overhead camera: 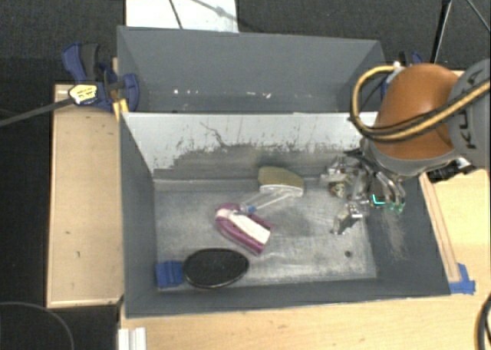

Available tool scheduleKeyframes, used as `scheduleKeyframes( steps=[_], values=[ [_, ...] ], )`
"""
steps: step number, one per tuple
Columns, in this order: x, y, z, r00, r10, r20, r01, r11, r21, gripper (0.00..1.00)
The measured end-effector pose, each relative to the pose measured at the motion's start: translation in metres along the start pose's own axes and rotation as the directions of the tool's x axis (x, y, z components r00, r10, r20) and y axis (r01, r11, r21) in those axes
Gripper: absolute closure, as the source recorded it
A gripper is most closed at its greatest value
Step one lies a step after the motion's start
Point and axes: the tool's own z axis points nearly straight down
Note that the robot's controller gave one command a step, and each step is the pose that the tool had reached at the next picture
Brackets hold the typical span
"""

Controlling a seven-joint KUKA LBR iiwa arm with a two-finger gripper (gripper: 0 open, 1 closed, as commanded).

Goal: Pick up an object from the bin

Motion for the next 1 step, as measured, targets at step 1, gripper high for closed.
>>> scheduleKeyframes(
  steps=[1],
  values=[
    [-0.0234,0.0562,0.0551,0.950,-0.311,0.029,0.311,0.950,0.011,0.00]
  ],
)
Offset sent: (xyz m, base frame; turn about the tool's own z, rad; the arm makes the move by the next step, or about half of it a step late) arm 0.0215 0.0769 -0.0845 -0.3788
